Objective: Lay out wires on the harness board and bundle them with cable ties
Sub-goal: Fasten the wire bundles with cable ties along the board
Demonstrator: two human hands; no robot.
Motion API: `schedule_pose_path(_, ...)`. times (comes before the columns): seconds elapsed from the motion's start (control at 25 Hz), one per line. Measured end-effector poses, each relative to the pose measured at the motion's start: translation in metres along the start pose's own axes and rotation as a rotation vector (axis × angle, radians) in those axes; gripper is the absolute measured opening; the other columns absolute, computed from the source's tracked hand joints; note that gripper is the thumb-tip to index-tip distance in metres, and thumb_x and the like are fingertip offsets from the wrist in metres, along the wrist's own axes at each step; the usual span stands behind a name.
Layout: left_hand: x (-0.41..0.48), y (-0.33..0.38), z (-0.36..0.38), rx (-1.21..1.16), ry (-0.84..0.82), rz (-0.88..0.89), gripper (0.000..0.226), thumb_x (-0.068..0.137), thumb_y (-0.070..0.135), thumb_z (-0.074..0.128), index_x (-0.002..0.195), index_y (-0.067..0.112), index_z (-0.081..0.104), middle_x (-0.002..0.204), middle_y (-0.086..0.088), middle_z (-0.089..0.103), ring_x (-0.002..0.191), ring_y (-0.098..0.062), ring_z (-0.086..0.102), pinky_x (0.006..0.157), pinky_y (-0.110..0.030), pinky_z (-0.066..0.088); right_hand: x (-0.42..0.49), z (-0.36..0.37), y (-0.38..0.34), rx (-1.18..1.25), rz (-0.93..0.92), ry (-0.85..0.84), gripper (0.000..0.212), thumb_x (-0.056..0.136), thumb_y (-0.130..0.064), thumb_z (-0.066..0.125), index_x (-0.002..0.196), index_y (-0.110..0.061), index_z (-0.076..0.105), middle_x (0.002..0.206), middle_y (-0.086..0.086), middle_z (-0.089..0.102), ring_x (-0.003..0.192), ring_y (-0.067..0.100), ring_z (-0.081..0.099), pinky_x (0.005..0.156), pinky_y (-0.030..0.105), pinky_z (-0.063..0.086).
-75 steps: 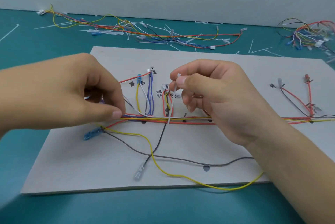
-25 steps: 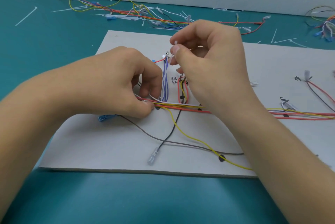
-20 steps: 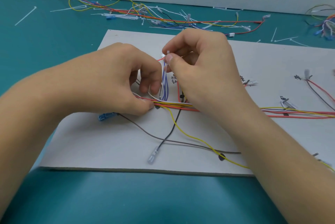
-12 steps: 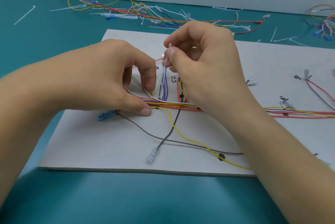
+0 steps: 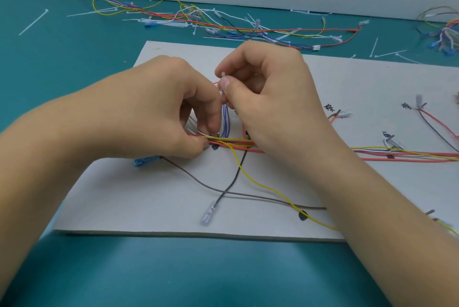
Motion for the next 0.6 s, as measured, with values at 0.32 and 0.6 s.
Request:
schedule_pose_path(0.32,0.0013,-0.0024,0.0000,-0.027,0.036,0.025,0.020,0.065,0.023,0.085,0.071,0.027,0.066,0.057,0.016,0.060,0.049,-0.009,0.048,0.047,-0.018,0.040,-0.0051,-0.0018,-0.0075,-0.117,-0.030,-0.021,0.015,0.083,-0.008,0.066,0.084,-0.020,0.076,0.069,-0.007,0.071,0.067,0.009,0.068,0.062,0.029,0.055)
schedule_pose_path(0.6,0.0000,0.0045,-0.0044,0.033,0.026,0.019,0.017,0.062,0.034,0.089,0.068,0.036,0.073,0.073,0.013,0.061,0.059,-0.008,0.056,0.051,-0.028,0.040,-0.0081,0.0000,-0.0086,-0.169,-0.013,-0.066,0.015,0.083,-0.008,0.068,0.084,-0.019,0.078,0.071,-0.008,0.072,0.069,0.007,0.065,0.064,0.022,0.050)
Point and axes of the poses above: each hand's wrist, its own x-axis towards the middle knuckle, its own z-axis out of the palm, y = z × x, the point moved 4 cm from there along x, towards the middle knuckle
